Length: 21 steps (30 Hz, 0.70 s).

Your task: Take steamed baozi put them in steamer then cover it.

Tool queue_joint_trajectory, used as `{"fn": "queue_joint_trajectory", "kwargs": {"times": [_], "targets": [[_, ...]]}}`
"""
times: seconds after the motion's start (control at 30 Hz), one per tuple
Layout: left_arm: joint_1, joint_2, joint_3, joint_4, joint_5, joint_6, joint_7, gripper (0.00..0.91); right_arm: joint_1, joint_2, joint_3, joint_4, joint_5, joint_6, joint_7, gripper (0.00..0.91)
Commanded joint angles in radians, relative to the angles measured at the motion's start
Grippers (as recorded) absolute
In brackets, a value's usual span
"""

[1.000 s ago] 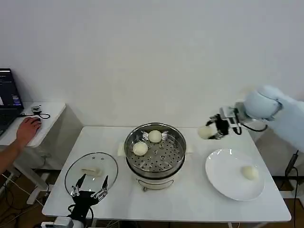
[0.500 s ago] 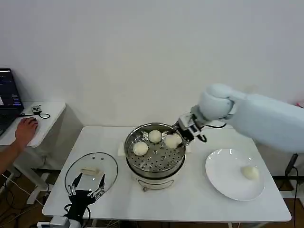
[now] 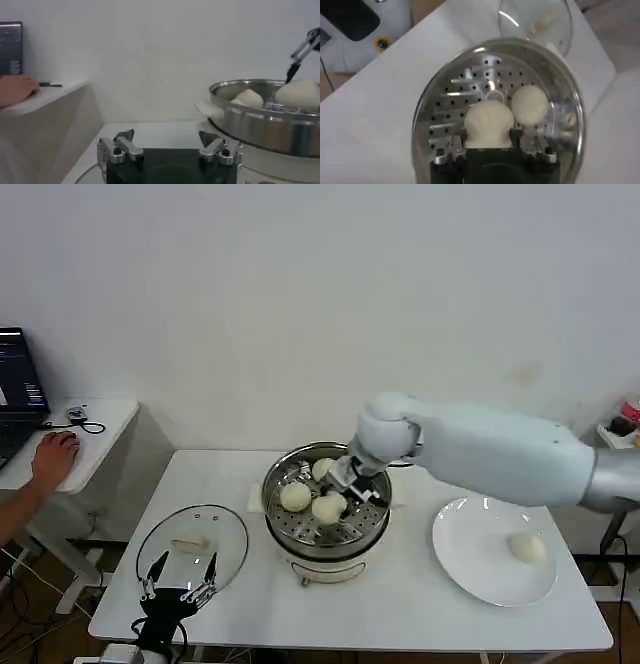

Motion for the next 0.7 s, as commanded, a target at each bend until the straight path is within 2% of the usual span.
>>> {"fn": "queue_joint_trajectory", "kwargs": {"times": [0.03, 0.53, 0.6, 0.63, 0.7], "targets": [[0.003, -0.001, -0.001, -0.002, 0.000, -0.001, 0.001, 0.907, -0.038, 0.085, -0.014, -0.052, -0.065, 0.058, -0.002, 0.595], [0.001, 0.001, -0.001, 0.003, -0.001, -0.003, -0.001, 0.907, -0.041, 0.071, -0.024, -0.039, -0.060, 0.088, -0.016, 0.605], [0.003, 0.001, -0.001, 0.003, 0.000, -0.004, -0.001, 0.907, -0.037, 0.066, -0.026, -0.037, -0.061, 0.093, -0.023, 0.725], [0.004, 0.001, -0.001, 0.005, 0.000, -0.005, 0.000, 0.907, -0.035, 0.063, -0.030, -0.037, -0.060, 0.095, -0.027, 0.907], [0.004, 0.000, -0.001, 0.006, -0.001, -0.005, -0.001, 0.907, -0.033, 0.058, -0.032, -0.035, -0.061, 0.103, -0.031, 0.907]]}}
